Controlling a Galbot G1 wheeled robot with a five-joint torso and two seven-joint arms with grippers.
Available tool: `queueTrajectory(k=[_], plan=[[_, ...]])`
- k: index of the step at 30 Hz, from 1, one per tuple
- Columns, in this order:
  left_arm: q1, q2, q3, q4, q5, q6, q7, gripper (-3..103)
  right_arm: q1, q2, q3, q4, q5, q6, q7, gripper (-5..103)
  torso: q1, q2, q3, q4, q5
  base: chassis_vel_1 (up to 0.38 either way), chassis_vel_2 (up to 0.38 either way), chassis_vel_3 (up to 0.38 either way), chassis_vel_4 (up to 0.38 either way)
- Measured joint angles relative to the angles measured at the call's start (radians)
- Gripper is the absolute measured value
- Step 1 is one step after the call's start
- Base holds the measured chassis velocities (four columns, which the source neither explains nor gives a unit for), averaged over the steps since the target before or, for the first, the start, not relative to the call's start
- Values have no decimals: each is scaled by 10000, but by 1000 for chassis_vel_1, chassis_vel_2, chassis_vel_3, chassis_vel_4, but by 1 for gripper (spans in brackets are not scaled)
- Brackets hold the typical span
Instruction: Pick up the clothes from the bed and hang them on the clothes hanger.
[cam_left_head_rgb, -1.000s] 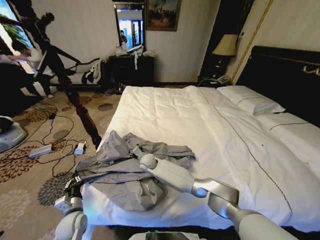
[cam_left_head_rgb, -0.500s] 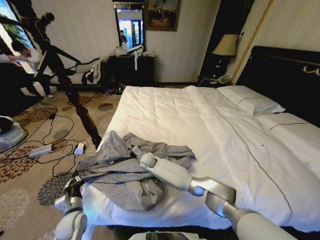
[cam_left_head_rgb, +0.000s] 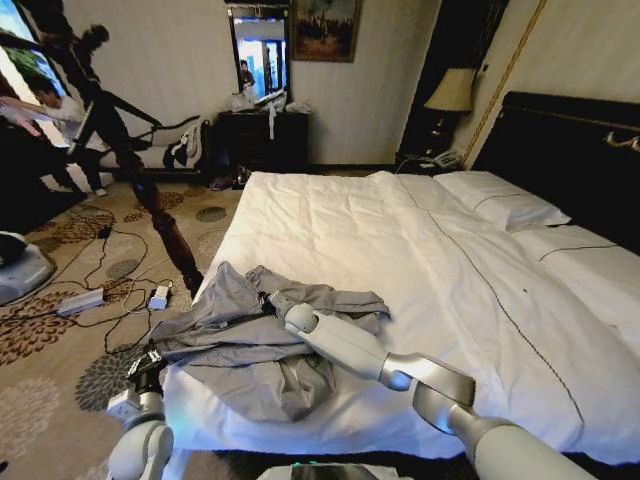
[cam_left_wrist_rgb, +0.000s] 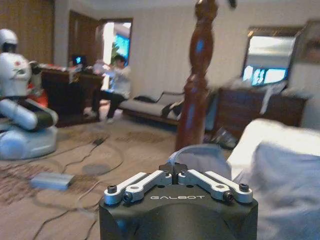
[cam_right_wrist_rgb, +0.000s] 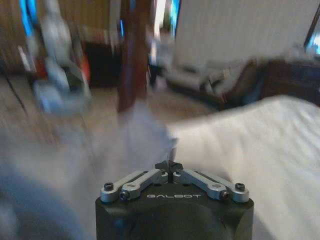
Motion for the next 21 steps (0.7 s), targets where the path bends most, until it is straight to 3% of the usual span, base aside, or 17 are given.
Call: queueTrajectory(k=[2,3,4,7,9,14,18,19,21], plan=[[-6,41,-6,-39,-36,-18,23,0,21,-78,66,205,263,74,-30,0,0,1,0,-1,0,0,0,0,0],[-86,331,-41,-296,-262,-149,190,0,97,-468,403,1325,1740,204,-11,0,0,1,-1,-1,1,0,0,0,0],[-160,532,-66,-474,-401,-231,261,0,106,-732,608,1983,2456,230,54,0,-1,1,-1,2,0,0,0,0,0],[-284,869,-105,-775,-644,-305,318,0,95,-1161,947,2828,3243,238,166,0,-1,1,-1,3,2,0,0,0,0],[-531,1511,-155,-1444,-1264,-289,352,0,-51,-2286,1663,4409,4266,257,303,0,0,1,-2,-5,4,0,0,0,0],[-924,2380,-459,-2717,-2446,121,356,0,-83,-4053,2669,6030,5067,313,216,0,-2,1,-2,-15,6,0,0,0,0],[-1183,3072,-901,-3375,-3276,345,455,0,143,-4830,3192,6666,5552,482,-10,0,-2,0,-1,6,3,0,0,0,0],[-1324,3426,-1051,-3481,-3605,425,465,0,232,-5007,3381,6861,5696,524,-53,0,-2,0,-1,7,2,0,0,0,0],[-1883,4813,-1535,-3564,-4567,651,386,0,687,-5503,4039,7451,6270,558,107,0,-3,1,-2,-7,-2,0,0,0,0]])
